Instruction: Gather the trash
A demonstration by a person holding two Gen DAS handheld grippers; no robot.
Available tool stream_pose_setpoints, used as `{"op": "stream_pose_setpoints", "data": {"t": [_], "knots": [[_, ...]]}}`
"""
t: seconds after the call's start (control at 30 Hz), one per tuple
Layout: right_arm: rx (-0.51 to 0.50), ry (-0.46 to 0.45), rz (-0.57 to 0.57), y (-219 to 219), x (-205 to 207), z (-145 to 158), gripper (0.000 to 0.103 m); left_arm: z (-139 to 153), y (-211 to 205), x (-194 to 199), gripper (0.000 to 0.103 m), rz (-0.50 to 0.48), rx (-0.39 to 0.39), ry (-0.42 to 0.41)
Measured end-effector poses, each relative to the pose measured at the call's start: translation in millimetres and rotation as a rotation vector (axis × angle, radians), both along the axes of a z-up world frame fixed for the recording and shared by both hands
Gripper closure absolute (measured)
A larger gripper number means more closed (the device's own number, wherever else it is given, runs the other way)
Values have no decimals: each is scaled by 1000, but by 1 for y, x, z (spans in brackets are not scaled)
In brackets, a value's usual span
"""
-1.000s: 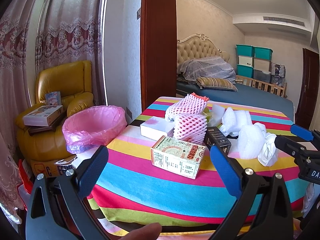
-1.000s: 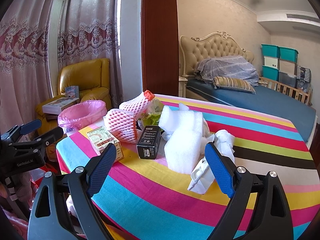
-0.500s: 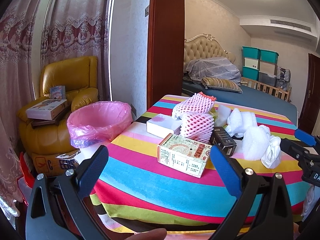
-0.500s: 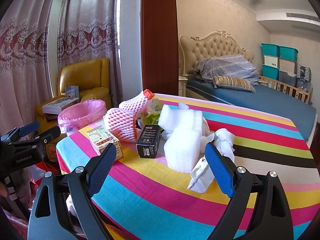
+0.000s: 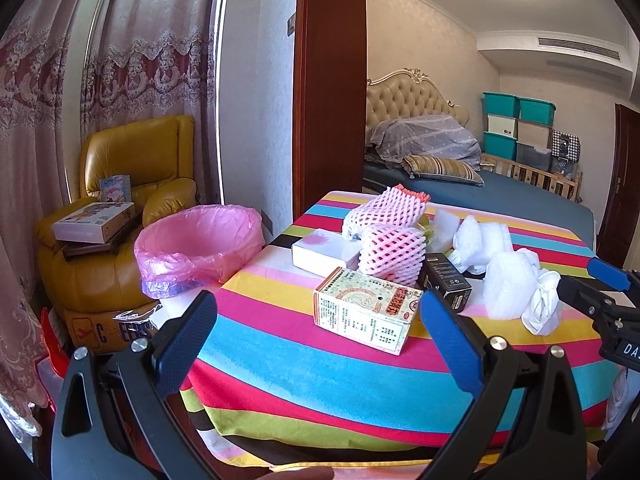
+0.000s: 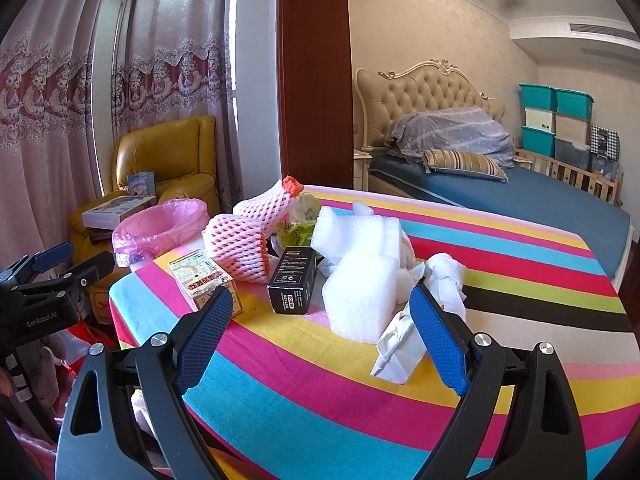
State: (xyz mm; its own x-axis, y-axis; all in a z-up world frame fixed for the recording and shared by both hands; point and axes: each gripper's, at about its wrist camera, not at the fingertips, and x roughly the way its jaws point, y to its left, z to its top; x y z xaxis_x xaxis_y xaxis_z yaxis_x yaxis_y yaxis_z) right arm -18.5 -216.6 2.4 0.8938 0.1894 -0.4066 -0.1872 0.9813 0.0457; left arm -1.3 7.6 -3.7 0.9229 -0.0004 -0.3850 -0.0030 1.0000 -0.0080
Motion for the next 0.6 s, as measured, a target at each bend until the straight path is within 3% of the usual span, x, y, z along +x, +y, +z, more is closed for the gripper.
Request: {"op": "stream_pose_setpoints", "data": {"t": [0.47, 0.6], "knots": [[-13, 30, -35, -6, 9, -13, 18, -9, 0, 10, 4, -1, -2, 57], [-4, 57, -66, -16, 15, -22, 18, -17, 3, 21, 4, -51, -49, 107]]}}
